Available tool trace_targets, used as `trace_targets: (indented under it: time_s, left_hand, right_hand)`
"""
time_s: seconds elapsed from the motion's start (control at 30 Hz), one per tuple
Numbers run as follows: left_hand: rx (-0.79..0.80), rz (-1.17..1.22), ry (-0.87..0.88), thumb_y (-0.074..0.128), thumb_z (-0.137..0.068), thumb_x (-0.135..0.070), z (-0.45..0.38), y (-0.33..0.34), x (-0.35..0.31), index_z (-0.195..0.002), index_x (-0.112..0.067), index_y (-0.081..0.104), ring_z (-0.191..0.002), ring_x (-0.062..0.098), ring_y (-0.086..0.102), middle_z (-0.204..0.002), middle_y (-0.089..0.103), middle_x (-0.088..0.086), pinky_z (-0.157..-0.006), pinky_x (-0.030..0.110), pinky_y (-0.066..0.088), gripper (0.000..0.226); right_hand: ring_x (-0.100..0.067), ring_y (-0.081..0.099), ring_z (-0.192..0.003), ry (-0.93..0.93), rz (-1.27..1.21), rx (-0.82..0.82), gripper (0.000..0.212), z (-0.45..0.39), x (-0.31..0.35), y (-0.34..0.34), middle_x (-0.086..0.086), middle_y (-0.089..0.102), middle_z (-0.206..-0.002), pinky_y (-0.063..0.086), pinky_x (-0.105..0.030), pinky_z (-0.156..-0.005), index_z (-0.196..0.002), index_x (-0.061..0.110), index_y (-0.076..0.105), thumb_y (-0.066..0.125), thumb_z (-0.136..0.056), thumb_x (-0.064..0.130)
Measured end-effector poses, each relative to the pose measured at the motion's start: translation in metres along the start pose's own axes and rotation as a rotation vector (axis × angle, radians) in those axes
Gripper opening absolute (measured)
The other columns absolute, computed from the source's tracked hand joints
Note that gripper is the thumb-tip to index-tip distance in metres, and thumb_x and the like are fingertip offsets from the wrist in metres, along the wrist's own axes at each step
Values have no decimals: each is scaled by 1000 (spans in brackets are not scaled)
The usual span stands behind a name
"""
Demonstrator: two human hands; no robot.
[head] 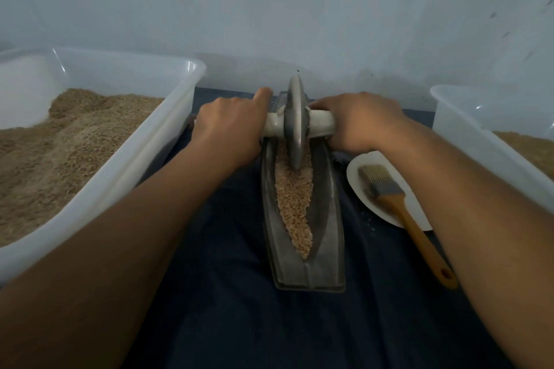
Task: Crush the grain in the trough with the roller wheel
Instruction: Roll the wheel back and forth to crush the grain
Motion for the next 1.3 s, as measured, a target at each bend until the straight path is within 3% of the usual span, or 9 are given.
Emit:
trace_targets:
  time_s: [0.1, 0.2, 0.37, 0.57, 0.7, 0.77, 0.97, 1.13, 1.3]
  left_hand:
    - [4, -32, 3, 69, -86, -26, 2, -1, -1, -135, -25, 40, -76, 26, 54, -99, 66, 5, -52, 34, 29, 57]
    - [14, -49, 23, 66, -88, -27, 10, -4, -1, -124, -24, 48, -84, 27, 62, -96, 65, 3, -53, 32, 30, 40]
    - [6, -79, 50, 66, -88, -25, 31, -16, -6, -113, -23, 50, -70, 18, 52, -91, 63, -1, -50, 29, 28, 30]
    - [-35, 16, 90, 65, -86, -22, 69, -33, -11, -116, -21, 49, -91, 21, 63, -105, 64, 0, -71, 31, 40, 35]
    - [-99, 45, 127, 66, -85, -22, 91, -44, -16, -122, -22, 47, -101, 19, 60, -114, 61, -2, -89, 33, 46, 41]
    - [-107, 41, 144, 63, -85, -19, 96, -48, -18, -120, -21, 46, -103, 19, 58, -116, 59, -2, -94, 33, 45, 39]
    - [-105, 70, 105, 60, -86, -19, 112, -50, -11, -124, -23, 46, -102, 17, 60, -115, 61, -6, -81, 29, 42, 40]
    - [-104, 54, 103, 67, -82, -21, 107, -46, -9, -124, -25, 47, -97, 15, 60, -112, 63, -8, -74, 26, 36, 47]
    - [-41, 36, 112, 76, -78, -20, 76, -36, -13, -121, -24, 44, -98, 17, 60, -113, 62, -6, -86, 30, 44, 54]
  right_hand:
    - [-23, 63, -99, 15, 24, -37, 66, 5, 2, 1, 9, 68, -115, 25, -25, -52, -138, 58, 45, 71, -81, 40]
    - [-28, 65, -103, 16, 46, -134, 66, 19, 5, 4, 3, 69, -116, 36, -30, -61, -141, 49, 45, 72, -81, 41]
    - [-31, 65, -101, 59, 39, -185, 64, 45, 12, 7, -1, 69, -111, 35, -35, -67, -141, 39, 46, 68, -81, 35]
    - [-27, 62, -77, 14, 85, -308, 55, 83, 28, -1, 4, 69, -92, 25, -32, -53, -136, 34, 49, 65, -84, 32]
    - [-28, 64, -94, -23, 48, -332, 69, 109, 33, -5, 3, 69, -107, 33, -35, -63, -150, 31, 40, 65, -85, 30]
    - [-28, 64, -94, -21, 27, -358, 71, 122, 36, -9, 2, 69, -107, 34, -36, -65, -151, 27, 41, 66, -85, 28]
    - [-29, 66, -87, -12, 70, -417, 64, 142, 50, -20, 1, 73, -99, 43, -39, -72, -139, 21, 60, 73, -76, 19]
    - [-28, 66, -90, -28, 43, -377, 51, 131, 43, -17, 4, 73, -103, 38, -37, -69, -130, 28, 63, 70, -80, 23]
    - [-25, 67, -92, 17, 54, -267, 47, 103, 26, -4, 9, 71, -108, 35, -33, -62, -132, 38, 54, 64, -87, 32]
Point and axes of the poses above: each hand's wrist, its own z-axis away from the middle knuckle, its own y-axis out of the palm, x = y × z, the point moved 1 cm from there along -z, towards the middle knuckle
